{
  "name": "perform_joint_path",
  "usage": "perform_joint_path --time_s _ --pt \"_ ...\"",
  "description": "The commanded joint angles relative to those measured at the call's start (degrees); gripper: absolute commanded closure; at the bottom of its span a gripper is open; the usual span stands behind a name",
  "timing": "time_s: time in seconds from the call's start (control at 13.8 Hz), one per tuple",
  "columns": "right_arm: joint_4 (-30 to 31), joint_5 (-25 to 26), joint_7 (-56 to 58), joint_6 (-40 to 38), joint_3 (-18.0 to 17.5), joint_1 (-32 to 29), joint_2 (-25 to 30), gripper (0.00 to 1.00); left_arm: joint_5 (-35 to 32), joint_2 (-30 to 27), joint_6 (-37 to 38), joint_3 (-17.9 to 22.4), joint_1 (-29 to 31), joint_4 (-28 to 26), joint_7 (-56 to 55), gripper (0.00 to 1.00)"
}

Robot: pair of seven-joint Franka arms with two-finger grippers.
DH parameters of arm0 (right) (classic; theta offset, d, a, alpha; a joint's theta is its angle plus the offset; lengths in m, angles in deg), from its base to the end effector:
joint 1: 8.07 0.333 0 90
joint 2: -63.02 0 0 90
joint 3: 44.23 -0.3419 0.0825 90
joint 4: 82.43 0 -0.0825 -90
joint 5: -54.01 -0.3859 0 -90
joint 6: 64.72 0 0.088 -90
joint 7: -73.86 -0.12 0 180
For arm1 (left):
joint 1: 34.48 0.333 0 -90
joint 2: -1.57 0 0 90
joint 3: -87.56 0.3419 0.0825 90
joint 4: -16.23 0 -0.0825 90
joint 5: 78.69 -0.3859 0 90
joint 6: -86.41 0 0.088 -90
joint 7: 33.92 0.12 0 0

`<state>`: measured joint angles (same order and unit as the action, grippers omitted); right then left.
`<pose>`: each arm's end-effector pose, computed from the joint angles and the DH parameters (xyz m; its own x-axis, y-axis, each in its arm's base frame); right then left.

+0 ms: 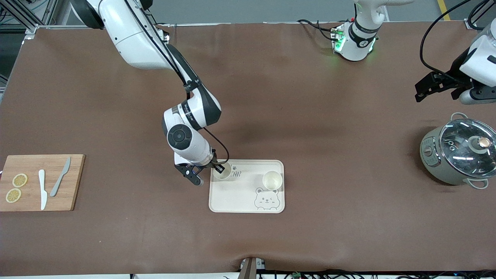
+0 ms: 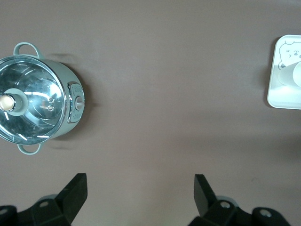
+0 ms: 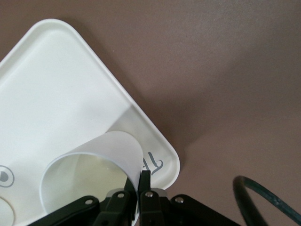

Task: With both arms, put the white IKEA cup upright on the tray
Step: 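Lower the second white cup onto the tray with the right gripper, then open the right gripper and withdraw it from the cup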

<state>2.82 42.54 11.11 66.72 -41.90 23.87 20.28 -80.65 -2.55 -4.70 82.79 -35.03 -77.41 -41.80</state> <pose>0.6401 0.3774 0.2418 0.7681 -0.6339 -0.0907 -0.6403 -0.7606 -0.1072 0.5322 -0.0473 0.6481 0.9985 0.0440 0.0327 0.0452 -0.9983 -0.0360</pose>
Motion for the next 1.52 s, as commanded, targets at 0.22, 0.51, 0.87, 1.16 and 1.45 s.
perform_joint_path --time_s 0.22,0.51,0.87,1.16,1.45 --pt "-1.7 -0.3 -0.2 -0.7 0.0 0.0 -0.3 0.0 1.1 -2.0 -0.2 -0.3 0.7 -1.3 1.2 0.0" --pt "-1.8 -0.4 -0.4 -2.8 0.0 0.2 0.6 0.0 1.1 -1.9 -0.3 -0.4 0.6 -1.4 1.2 0.0" --pt "-9.1 -0.5 -0.4 -17.8 0.3 -0.4 2.1 0.0 1.1 -1.9 0.3 -0.4 0.7 -1.2 1.1 0.0" --pt "-15.7 -1.0 -0.1 -29.6 0.0 -5.1 2.4 0.0 1.1 -2.1 1.3 -0.8 0.6 -1.2 0.8 0.0" --pt "-15.8 -0.6 -0.5 -35.1 0.1 -8.6 10.2 0.0 1.2 -2.6 1.8 -0.9 0.6 -1.2 0.4 0.0"
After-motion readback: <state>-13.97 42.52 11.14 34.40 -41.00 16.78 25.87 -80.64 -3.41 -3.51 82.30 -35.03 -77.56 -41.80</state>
